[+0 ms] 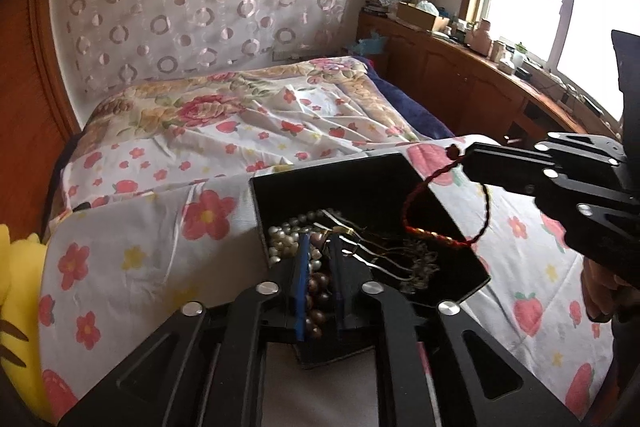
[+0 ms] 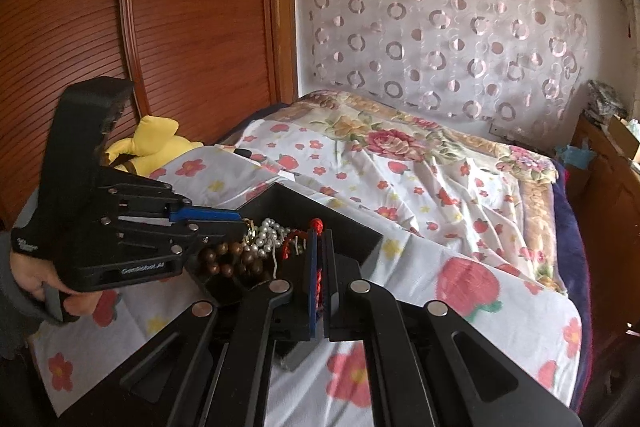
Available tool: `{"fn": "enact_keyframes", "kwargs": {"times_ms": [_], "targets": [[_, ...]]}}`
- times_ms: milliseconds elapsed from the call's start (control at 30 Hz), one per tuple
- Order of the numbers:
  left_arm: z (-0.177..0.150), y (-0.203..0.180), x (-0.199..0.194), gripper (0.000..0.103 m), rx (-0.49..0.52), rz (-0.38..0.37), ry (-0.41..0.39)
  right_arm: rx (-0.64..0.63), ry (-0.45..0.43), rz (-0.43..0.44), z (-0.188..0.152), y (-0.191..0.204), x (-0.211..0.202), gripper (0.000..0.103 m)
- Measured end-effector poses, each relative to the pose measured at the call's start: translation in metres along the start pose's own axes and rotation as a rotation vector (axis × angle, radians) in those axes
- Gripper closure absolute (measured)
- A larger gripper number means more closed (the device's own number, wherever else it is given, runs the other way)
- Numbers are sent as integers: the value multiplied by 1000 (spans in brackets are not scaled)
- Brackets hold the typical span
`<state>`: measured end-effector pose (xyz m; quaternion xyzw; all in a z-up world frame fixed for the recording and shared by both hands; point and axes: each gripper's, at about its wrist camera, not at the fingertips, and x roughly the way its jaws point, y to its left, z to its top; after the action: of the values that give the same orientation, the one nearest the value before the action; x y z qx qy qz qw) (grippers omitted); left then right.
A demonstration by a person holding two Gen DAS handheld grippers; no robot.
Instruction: Organize jewelry
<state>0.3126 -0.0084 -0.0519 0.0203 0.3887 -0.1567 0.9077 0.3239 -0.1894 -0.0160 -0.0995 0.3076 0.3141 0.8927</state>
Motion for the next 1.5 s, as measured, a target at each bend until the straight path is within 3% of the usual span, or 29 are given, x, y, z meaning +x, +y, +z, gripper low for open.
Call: {"fn": "enact_keyframes", "kwargs": {"times_ms": [67,100,333,567,800,1167,1300,1500], "targets": [[-3,3,-3,65,-8,0,-8,-1,5,-2,1,0,3,96],[-5,5,-5,61,-11,0,-12,-2,8,-4,1,0,4,85],[-33,3,-30,58,-23,-34,-13,0,18,-1,-9,5,-9,81],[-94,-22,-46,56,20,-101,68,38,88,0,-67,16,-46,81],[-128,-40,-54,56,35,-124,111,42,196,36,-118,43,-54,81],[-137,-46,-57,56,35,-124,126,15,267,29,-141,64,-41,81],[-137,-46,-57,56,40,-124,126,2,253,26,-142,65,-44,92],[-135,-55,-54,56,67,-142,130,22,193,20,-131,56,-60,92]]}}
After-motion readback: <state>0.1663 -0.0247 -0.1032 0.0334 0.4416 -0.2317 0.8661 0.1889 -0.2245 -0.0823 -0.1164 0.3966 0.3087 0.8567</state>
